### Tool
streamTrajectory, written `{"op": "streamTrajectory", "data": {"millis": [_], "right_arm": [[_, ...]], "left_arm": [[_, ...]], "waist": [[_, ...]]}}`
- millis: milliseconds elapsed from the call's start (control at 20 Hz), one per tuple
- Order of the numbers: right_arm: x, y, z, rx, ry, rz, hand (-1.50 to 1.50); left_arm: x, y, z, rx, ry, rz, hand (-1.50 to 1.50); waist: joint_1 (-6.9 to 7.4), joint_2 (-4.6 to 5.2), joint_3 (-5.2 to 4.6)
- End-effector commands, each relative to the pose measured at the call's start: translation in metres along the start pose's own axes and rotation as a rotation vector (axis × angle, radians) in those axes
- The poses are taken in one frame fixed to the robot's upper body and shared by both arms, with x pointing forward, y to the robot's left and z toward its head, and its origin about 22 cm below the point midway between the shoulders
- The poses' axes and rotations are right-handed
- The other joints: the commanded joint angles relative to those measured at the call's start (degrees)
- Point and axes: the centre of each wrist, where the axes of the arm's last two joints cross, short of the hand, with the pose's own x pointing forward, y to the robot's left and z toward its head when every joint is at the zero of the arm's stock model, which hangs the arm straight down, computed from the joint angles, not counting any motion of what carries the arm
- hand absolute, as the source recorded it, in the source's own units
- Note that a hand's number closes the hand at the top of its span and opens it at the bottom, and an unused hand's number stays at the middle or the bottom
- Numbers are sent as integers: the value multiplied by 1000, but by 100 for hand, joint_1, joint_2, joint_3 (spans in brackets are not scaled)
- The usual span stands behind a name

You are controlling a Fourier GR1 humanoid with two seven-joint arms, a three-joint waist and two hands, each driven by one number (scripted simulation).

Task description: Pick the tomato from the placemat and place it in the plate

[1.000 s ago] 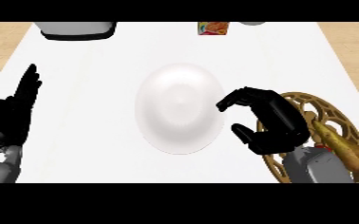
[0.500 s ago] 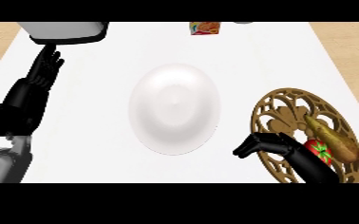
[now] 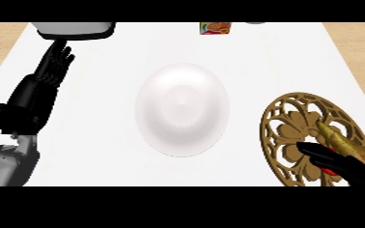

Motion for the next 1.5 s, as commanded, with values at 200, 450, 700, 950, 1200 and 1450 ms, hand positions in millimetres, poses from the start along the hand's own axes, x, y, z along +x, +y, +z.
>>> {"op": "streamTrajectory", "data": {"millis": [200,450,700,950,1200,1450], "right_arm": [[65,-64,-3,188,252,423,-150],[84,-86,-17,382,492,648,-150],[101,-80,-19,554,655,687,-150],[79,-62,-26,555,708,727,-150],[59,-56,-29,518,731,779,-150],[32,-64,-18,550,832,848,-150]], "left_arm": [[4,-2,-8,20,15,16,0],[3,8,-10,-11,-10,10,0],[-1,10,-6,-4,-3,12,0],[-13,17,-13,-10,-8,-6,0],[7,18,-8,-23,-25,20,0],[-3,8,-12,-19,-15,6,0]], "waist": [[-72,-7,-23],[60,33,-24],[16,4,-13],[131,37,-5],[153,24,-1],[134,27,0]]}}
